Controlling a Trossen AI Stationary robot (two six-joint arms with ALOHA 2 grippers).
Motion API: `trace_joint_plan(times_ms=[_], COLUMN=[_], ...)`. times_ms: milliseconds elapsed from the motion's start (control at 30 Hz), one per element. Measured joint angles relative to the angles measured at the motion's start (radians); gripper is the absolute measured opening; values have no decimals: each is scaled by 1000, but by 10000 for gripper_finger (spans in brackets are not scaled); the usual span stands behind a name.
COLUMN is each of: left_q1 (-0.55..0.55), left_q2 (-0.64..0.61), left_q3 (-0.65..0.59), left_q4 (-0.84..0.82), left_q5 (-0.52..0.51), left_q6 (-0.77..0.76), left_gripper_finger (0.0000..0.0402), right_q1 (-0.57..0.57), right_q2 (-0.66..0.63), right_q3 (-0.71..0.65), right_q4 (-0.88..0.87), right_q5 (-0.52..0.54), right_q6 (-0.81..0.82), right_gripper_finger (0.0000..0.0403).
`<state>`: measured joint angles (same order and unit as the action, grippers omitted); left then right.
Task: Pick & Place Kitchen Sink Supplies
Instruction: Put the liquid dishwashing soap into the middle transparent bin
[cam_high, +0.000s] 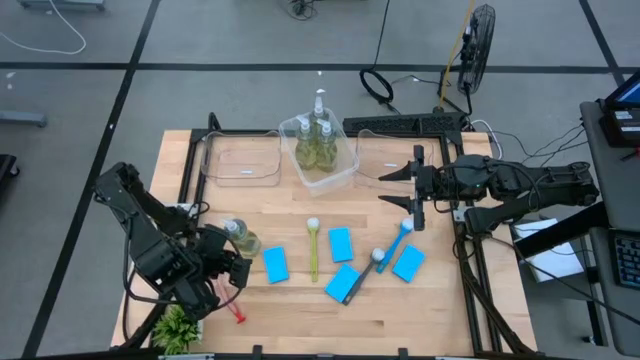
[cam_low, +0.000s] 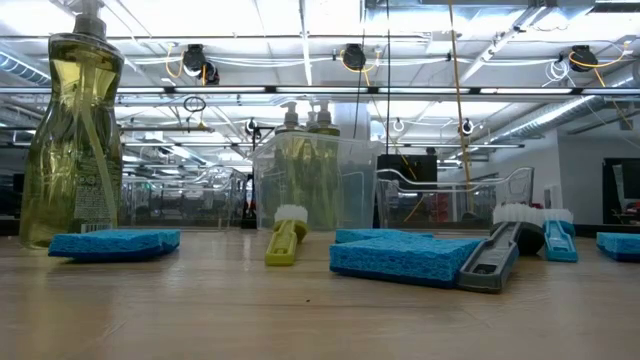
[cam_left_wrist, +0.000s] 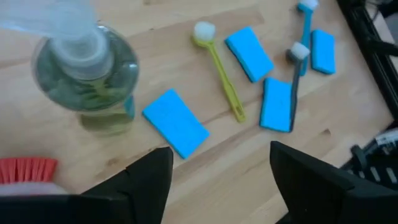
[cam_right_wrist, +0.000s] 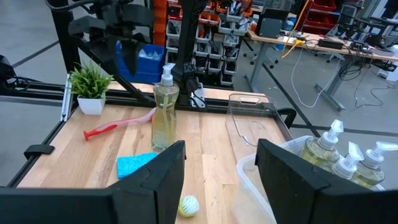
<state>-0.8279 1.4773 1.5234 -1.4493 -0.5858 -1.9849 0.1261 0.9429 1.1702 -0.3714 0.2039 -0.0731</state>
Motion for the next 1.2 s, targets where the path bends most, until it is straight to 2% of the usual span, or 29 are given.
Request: trace_joint_plan(times_ms=[100,233,333,433,600,867,933,1067,1200], left_q1=[7,7,20,28,19,-33,-38,-16,31], left_q2=[0,23,48,65,73,64,65,65,65], left_q3=[0,1,-8,-21,-21,-22,-23,-55,-100], left_q4=[-9,-89,-124,-122,-121,-125,-120,-121,-123], left_q5=[7,-83,-96,-75,18,35,10,-126,-66], left_q6=[-6,-18,-27,-7,-7,12,18,79,106], left_gripper_finger=[281,288,291,290,280,278,281,288,291], right_q1=[0,0,0,0,0,0,0,0,0], right_q2=[0,0,0,0,0,0,0,0,0], right_q3=[0,0,0,0,0,0,0,0,0], right_q4=[0,0,0,0,0,0,0,0,0], right_q5=[0,0,0,0,0,0,0,1,0], right_q6=[-3,-3,-3,-2,-1,-1,-4,-19,-18], right_gripper_finger=[187,187,187,187,187,187,187,187,187])
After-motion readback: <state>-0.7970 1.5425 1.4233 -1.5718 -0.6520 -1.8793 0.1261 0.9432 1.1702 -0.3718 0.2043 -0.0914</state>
